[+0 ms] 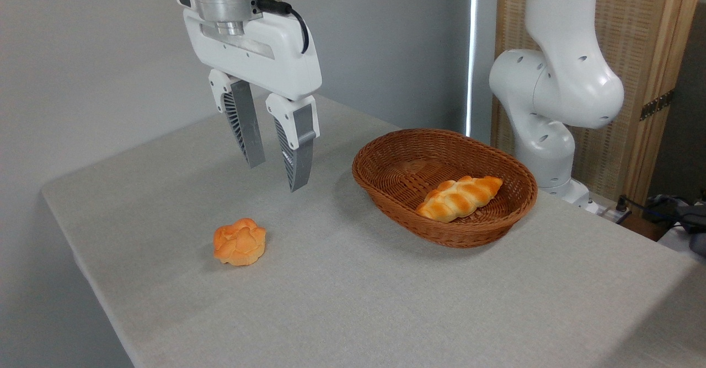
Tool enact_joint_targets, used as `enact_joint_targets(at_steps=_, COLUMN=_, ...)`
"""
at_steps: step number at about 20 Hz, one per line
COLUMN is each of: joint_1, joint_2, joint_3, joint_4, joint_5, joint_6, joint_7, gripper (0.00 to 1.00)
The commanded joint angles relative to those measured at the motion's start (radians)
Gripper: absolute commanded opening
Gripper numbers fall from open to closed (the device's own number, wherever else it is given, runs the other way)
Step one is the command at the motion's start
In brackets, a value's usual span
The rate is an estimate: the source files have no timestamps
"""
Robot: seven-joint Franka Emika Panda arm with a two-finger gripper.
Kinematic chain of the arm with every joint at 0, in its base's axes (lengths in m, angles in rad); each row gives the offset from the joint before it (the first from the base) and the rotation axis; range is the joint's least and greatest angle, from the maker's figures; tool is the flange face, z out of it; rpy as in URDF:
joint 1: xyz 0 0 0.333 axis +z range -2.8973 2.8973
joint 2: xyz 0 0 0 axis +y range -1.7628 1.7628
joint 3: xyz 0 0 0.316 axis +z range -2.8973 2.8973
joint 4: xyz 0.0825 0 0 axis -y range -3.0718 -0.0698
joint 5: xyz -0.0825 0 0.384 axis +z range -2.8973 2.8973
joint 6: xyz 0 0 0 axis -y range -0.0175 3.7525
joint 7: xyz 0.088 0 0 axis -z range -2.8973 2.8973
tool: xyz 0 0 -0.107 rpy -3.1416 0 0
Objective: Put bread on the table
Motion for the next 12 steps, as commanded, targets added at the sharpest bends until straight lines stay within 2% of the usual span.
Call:
enact_joint_targets(at_steps=1, joint_1=0.004, joint_2=-0.047, joint_3=0.005, joint_4=-0.069, joint_5=-0.012, joint_6=0.019, joint_7=0.045, gripper=1.00)
enact_joint_targets(at_steps=4, joint_1=0.002, joint_2=-0.172, joint_3=0.008, joint_4=-0.234, joint_5=-0.015, joint_6=0.093, joint_7=0.048, gripper=1.00)
enact_joint_targets(at_steps=9, joint_1=-0.005, joint_2=-0.284, joint_3=0.012, joint_4=-0.383, joint_5=-0.015, joint_6=0.122, joint_7=0.055, gripper=1.00)
enact_joint_targets(at_steps=12, joint_1=-0.005, joint_2=-0.398, joint_3=0.014, joint_4=-0.532, joint_5=-0.015, joint_6=0.188, joint_7=0.119, gripper=1.00)
